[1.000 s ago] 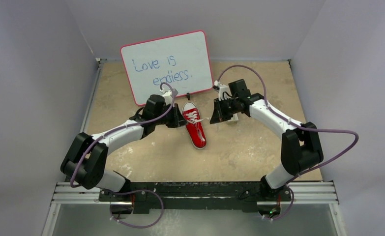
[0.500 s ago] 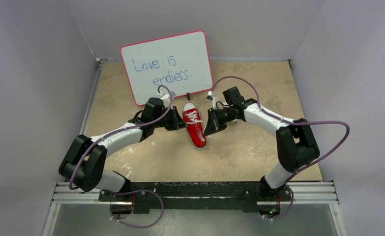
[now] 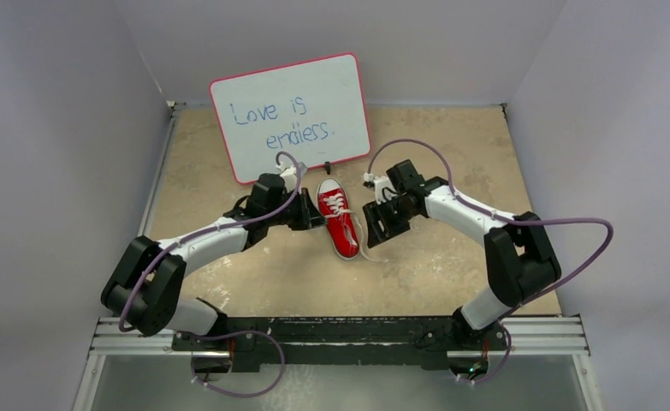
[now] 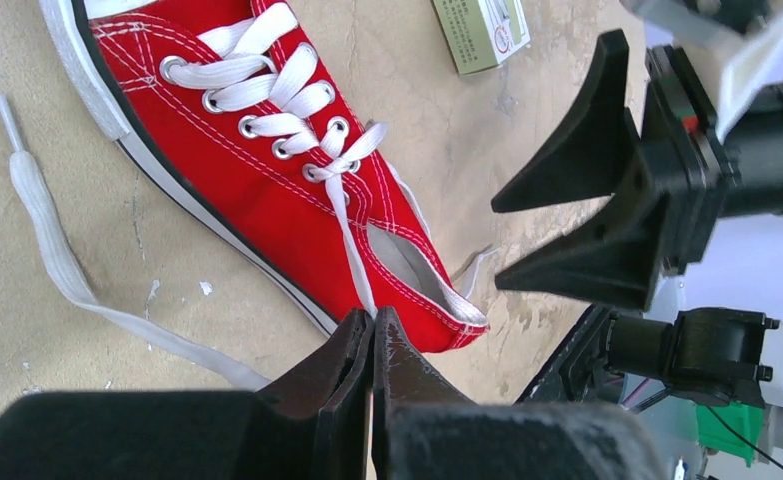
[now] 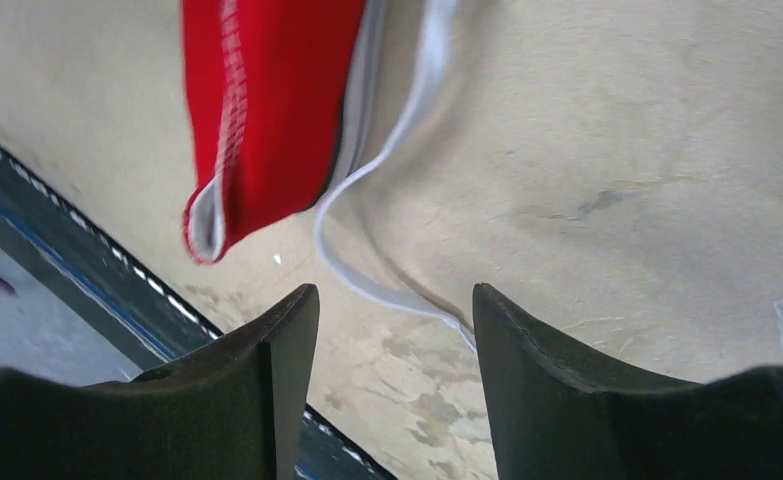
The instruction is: Tie the shoes
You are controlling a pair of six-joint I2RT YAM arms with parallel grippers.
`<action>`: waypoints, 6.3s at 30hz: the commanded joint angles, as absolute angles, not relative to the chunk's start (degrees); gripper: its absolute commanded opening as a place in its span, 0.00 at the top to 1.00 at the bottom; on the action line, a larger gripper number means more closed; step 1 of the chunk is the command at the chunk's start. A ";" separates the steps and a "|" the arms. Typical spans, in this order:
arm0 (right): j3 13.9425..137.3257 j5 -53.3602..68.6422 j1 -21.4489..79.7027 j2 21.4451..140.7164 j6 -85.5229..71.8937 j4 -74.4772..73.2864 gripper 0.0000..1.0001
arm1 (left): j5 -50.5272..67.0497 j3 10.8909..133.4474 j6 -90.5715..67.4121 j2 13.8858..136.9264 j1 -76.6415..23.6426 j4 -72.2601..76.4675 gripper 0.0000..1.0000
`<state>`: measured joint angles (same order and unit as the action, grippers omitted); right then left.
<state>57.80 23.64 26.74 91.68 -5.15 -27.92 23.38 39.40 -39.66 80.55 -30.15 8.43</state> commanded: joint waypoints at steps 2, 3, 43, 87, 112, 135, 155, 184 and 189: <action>59.02 21.10 30.19 85.72 14.38 -31.16 0.40 | 24.23 40.46 -38.47 80.67 -30.41 11.93 1.00; 58.87 20.91 30.49 85.06 18.77 -31.83 0.40 | 24.29 40.48 -38.28 80.74 -30.39 11.84 1.00; 54.01 18.56 32.34 91.84 2.06 -6.13 1.00 | 23.78 36.59 -37.47 80.09 -31.51 20.53 1.00; 93.18 51.21 31.63 117.24 -28.95 -9.23 1.00 | 28.72 25.19 -14.76 86.33 -31.88 49.77 1.00; 116.91 49.26 41.57 132.34 -18.39 -48.66 0.90 | 29.72 21.05 -15.40 89.30 -33.27 62.63 1.00; 80.98 25.47 25.22 95.59 -17.39 -27.92 0.38 | 27.20 28.35 -36.19 93.76 -32.87 57.86 1.00; 48.82 -3.82 57.25 81.11 -32.92 15.02 0.45 | 34.50 38.30 -48.68 102.06 -25.56 48.48 1.00; 72.97 -42.24 68.03 112.40 -63.36 -14.09 0.52 | 38.23 47.19 -40.71 105.42 -23.73 31.54 1.00; 73.91 -43.98 67.98 114.98 -64.60 -14.35 0.54 | 38.25 46.31 -41.48 105.56 -23.73 32.71 1.00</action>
<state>72.10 -38.61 67.94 113.16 -60.99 -10.90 37.32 45.54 -42.33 105.34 -24.08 30.81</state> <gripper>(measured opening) 0.472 0.007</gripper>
